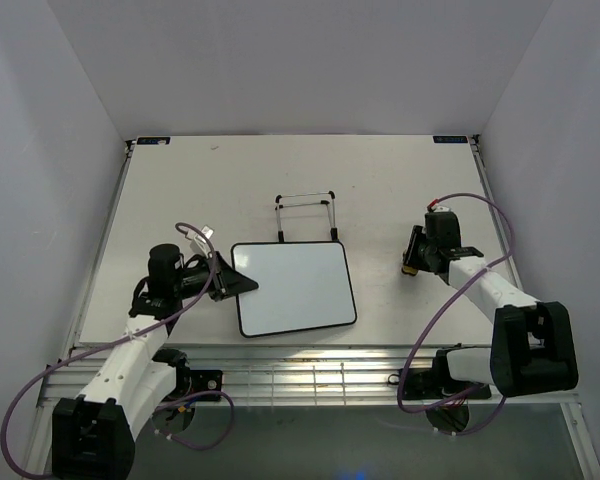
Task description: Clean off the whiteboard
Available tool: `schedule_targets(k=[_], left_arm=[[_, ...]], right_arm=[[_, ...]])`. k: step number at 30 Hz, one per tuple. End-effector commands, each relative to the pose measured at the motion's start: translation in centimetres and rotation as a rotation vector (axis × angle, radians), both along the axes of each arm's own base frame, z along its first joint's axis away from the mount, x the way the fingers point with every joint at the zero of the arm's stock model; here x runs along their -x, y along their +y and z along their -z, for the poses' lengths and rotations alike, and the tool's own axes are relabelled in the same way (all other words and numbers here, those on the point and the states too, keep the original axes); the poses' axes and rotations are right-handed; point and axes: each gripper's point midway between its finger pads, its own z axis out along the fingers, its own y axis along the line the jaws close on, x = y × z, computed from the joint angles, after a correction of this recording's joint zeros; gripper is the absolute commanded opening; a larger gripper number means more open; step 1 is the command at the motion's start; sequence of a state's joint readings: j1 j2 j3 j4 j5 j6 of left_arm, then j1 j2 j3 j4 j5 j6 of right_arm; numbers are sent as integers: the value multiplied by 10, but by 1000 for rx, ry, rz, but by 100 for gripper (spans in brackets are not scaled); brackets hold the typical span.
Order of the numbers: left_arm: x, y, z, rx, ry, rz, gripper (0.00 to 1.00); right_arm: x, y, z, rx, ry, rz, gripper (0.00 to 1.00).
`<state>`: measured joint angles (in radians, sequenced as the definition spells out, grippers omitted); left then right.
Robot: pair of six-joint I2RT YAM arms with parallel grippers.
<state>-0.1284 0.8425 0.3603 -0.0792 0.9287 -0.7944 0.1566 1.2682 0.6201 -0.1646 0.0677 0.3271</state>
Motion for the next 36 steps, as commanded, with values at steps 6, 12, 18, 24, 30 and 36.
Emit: schedule_targets(k=[6,12,18,24,30,36], left_arm=[[4,-6,-92,97,-346,61,0],[1,-2,-116,72,-426,9,0],[-9,-1,-127,51,-495,-6,0],[-16,-5,-143,92,-618,25,0],[-45,-9,-155,108,-734,33,0],[-77,-20,-164,156,-845,112,0]], right_arm=[[-4,-38,14,183,91,109,50],[-2,-38,13,167,92,107,59],[-1,-32,-12,124,31,99,72],[7,-23,-57,64,-93,63,75],[27,8,-112,-71,-281,-115,90],[50,27,-159,-159,-422,-218,90]])
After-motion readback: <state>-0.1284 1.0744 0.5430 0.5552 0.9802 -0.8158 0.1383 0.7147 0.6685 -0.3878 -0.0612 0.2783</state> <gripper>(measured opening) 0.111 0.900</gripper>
